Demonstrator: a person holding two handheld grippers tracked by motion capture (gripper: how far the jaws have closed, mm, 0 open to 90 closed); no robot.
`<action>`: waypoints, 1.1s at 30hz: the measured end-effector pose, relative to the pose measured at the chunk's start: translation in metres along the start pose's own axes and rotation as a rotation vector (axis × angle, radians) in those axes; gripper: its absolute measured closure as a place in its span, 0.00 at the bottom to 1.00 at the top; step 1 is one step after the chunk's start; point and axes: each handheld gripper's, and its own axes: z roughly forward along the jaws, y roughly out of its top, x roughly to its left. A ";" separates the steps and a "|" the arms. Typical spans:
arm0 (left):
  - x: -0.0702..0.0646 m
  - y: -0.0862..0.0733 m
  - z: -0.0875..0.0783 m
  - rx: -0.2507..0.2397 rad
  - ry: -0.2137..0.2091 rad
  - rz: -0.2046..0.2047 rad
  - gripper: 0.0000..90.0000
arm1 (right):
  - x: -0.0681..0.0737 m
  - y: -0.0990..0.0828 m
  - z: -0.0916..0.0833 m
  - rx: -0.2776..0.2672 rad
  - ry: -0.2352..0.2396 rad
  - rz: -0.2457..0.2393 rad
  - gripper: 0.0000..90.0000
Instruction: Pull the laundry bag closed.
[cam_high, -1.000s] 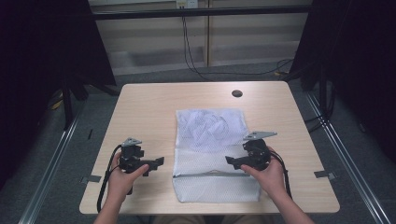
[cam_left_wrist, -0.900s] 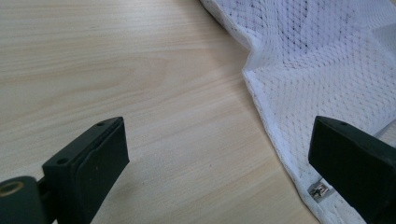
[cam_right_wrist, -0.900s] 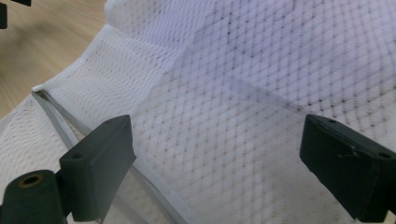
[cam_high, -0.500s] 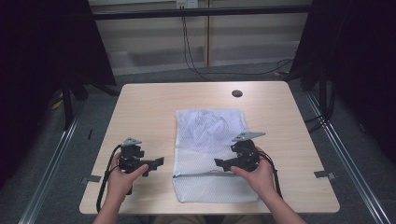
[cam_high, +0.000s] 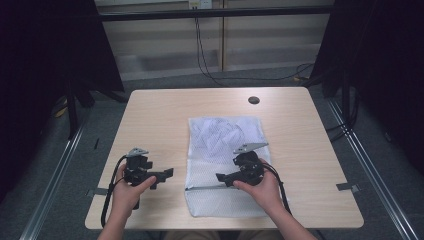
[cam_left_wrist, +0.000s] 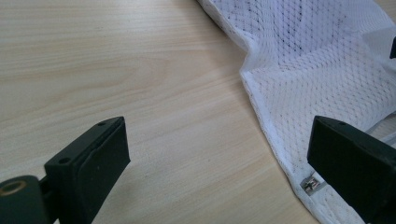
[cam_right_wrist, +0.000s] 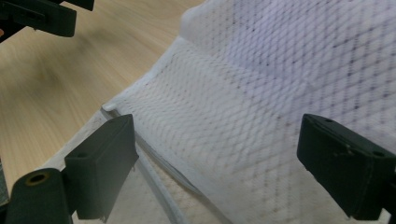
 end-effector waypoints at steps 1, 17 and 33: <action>0.000 0.000 0.000 0.000 -0.003 -0.001 0.06 | 0.001 0.000 0.001 0.000 0.007 -0.002 0.13; 0.000 0.001 -0.002 -0.005 -0.003 0.006 0.06 | 0.016 0.004 0.016 0.013 0.048 -0.012 0.16; -0.001 0.001 -0.003 0.002 -0.003 0.008 0.06 | 0.026 0.006 0.029 0.018 0.097 -0.012 0.22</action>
